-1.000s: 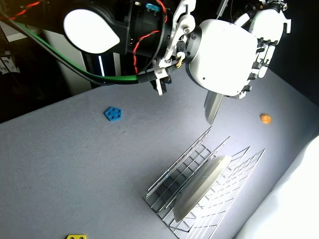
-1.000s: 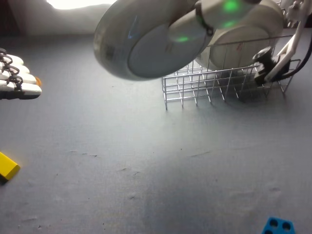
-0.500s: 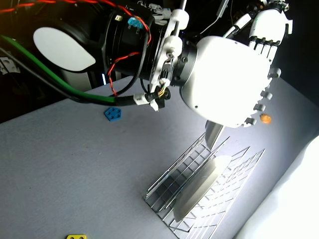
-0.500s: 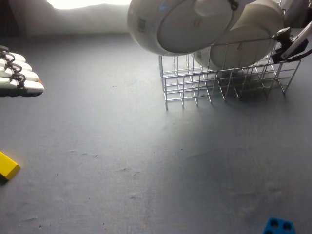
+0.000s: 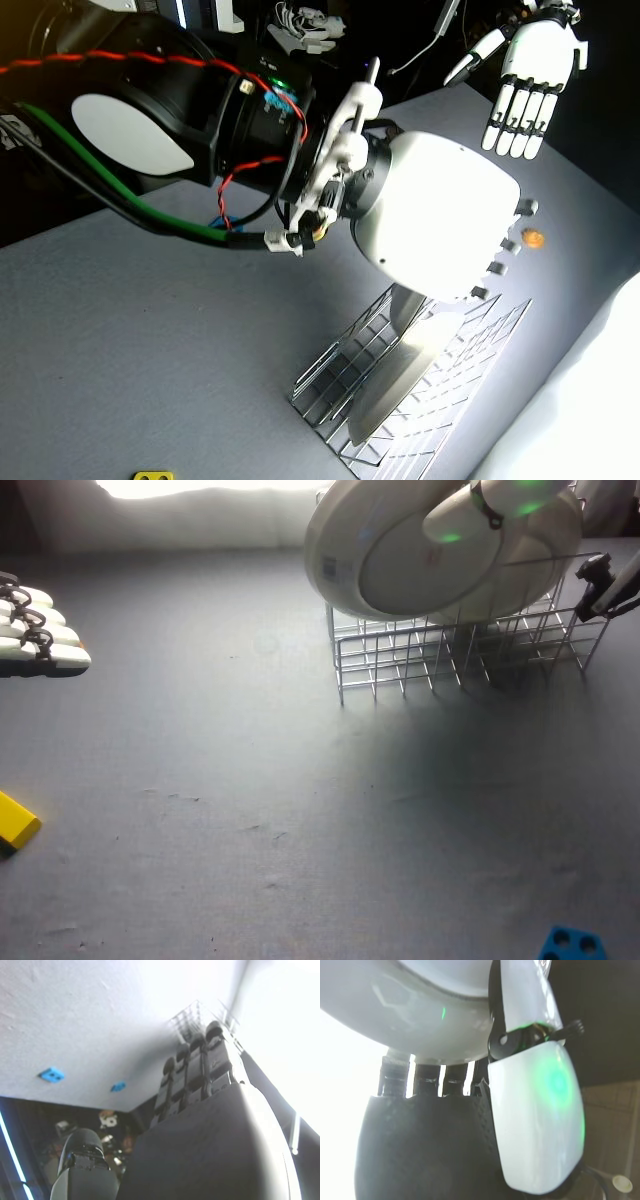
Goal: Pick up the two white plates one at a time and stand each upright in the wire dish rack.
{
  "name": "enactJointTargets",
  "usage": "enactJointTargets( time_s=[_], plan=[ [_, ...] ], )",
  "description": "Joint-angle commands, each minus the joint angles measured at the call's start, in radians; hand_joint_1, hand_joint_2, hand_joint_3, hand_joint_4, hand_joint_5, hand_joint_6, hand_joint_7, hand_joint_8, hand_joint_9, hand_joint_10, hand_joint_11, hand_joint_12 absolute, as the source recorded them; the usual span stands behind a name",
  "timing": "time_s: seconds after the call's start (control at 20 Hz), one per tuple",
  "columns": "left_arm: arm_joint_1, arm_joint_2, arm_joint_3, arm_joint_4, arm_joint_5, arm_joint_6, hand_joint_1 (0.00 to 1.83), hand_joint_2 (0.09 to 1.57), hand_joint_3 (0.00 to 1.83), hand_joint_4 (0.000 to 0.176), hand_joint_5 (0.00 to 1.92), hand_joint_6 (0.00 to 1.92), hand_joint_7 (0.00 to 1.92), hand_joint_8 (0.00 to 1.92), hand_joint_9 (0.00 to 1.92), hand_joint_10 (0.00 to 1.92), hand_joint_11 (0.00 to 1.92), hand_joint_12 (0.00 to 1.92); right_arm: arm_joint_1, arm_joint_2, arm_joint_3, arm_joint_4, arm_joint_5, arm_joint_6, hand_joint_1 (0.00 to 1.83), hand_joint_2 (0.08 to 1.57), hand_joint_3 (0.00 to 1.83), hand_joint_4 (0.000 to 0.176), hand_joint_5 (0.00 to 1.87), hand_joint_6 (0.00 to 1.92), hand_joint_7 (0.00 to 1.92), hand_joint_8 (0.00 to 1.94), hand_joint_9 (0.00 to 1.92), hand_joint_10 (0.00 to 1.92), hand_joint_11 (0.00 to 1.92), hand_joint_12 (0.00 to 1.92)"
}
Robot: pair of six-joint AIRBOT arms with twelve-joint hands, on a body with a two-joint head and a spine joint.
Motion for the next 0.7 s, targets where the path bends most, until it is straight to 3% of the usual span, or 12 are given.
enactJointTargets(
  time_s=[0.0,0.65],
  plan=[
    [-0.013,0.003,0.007,-0.066,-0.019,-0.003,0.00,1.04,0.00,0.000,0.04,0.01,0.04,0.00,0.02,0.00,0.00,0.00,0.013,0.001,0.008,0.018,0.129,0.015,1.38,1.10,0.00,0.000,0.96,1.05,1.02,0.88,0.93,1.08,0.79,1.06],
    [-0.020,0.000,0.007,-0.066,-0.019,-0.003,0.00,1.04,0.00,0.000,0.05,0.01,0.04,0.00,0.02,0.01,0.01,0.00,-0.015,-0.070,0.096,-0.045,0.095,0.013,1.38,1.10,0.00,0.000,0.95,1.05,1.02,0.88,0.93,1.08,0.80,1.08]
  ],
)
